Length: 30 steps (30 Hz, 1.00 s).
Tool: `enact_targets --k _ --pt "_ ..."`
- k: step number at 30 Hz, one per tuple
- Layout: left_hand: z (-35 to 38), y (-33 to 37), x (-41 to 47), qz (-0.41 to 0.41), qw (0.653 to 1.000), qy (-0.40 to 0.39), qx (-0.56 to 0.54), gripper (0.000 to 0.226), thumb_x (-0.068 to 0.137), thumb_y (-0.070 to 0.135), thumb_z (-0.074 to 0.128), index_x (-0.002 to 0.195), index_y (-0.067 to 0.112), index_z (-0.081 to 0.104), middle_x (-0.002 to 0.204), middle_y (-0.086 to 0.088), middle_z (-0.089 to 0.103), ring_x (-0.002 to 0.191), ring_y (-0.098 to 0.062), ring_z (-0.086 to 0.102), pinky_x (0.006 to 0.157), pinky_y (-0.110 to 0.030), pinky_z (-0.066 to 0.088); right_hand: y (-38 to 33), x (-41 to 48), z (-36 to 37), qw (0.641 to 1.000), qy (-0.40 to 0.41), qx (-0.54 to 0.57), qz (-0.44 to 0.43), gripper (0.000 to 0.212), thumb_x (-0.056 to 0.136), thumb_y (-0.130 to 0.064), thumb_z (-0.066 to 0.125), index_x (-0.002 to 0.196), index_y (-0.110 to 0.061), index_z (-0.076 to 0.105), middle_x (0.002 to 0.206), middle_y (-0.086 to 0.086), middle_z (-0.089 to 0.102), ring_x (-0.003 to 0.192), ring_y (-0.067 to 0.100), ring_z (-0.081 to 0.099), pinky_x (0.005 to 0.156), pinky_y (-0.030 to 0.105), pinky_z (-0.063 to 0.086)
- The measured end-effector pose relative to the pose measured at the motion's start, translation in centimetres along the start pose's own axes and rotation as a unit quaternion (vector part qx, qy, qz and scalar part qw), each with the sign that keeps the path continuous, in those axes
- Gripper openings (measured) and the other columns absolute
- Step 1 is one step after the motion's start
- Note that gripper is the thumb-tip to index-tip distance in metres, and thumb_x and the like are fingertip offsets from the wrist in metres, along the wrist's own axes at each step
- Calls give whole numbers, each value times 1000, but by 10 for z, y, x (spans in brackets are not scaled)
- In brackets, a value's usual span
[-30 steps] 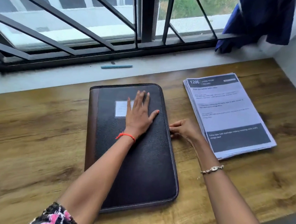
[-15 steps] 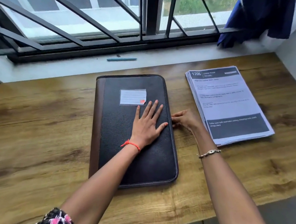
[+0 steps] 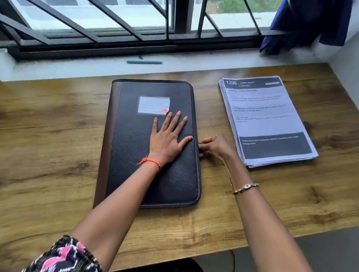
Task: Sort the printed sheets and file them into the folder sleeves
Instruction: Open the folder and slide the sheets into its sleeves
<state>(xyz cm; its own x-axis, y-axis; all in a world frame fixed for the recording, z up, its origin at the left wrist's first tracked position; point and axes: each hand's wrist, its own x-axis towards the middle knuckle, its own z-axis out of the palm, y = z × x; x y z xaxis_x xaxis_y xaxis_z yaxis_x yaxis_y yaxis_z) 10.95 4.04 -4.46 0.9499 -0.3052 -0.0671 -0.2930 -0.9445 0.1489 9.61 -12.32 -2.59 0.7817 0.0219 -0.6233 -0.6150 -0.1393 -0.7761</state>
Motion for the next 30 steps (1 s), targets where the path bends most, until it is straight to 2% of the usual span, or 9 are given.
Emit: enact_targets --k 10,12,17,20,23,27,30 --pt "1 10 -9 -51 998 -8 -29 65 93 60 26 149 34 7 158 9 -1 146 -14 -6 114 -49 -9 15 -4 -2 1000 -4 -16 3 25 83 16 55 105 28 53 45 -2 62 39 7 58 42 17 50" --pt "0 8 -15 -22 999 -24 -31 72 89 66 25 149 32 6 158 8 -4 145 -14 -8 113 -52 -10 15 -5 -1 1000 -1 -19 -3 25 83 15 55 105 27 54 44 -3 62 39 6 58 42 16 50" --pt "-7 -9 -47 127 988 -82 -10 107 57 92 -1 148 35 -3 157 10 -9 142 -8 -16 109 -62 -12 14 -7 1 1000 8 -24 -12 25 83 13 57 106 23 56 45 -3 62 39 6 59 42 15 49" --pt "-6 -23 -72 169 981 -95 20 104 57 93 6 144 38 -11 152 15 -18 141 -10 -20 106 -66 -13 13 -9 3 1000 23 -20 -9 21 84 13 56 103 22 57 43 -3 61 38 5 58 40 15 48" --pt "-7 -35 -95 197 975 -96 39 105 58 91 22 143 39 -10 153 12 -18 143 -15 -19 104 -65 -16 13 -15 7 999 42 -6 -15 3 83 14 57 82 14 60 41 -4 60 36 5 57 40 15 47" --pt "-4 -45 -113 222 970 -86 57 110 52 95 17 143 39 -12 154 8 -18 143 -21 -19 101 -66 -18 15 -21 11 997 68 -2 -24 3 80 14 60 83 15 61 41 -4 60 40 11 57 39 16 47" --pt "0 -49 -121 220 971 -81 50 108 53 95 6 143 38 -12 153 9 -20 143 -21 -19 101 -68 -16 23 -24 12 996 83 -7 -18 21 80 15 59 100 23 57 42 -3 61 37 8 57 38 17 47"
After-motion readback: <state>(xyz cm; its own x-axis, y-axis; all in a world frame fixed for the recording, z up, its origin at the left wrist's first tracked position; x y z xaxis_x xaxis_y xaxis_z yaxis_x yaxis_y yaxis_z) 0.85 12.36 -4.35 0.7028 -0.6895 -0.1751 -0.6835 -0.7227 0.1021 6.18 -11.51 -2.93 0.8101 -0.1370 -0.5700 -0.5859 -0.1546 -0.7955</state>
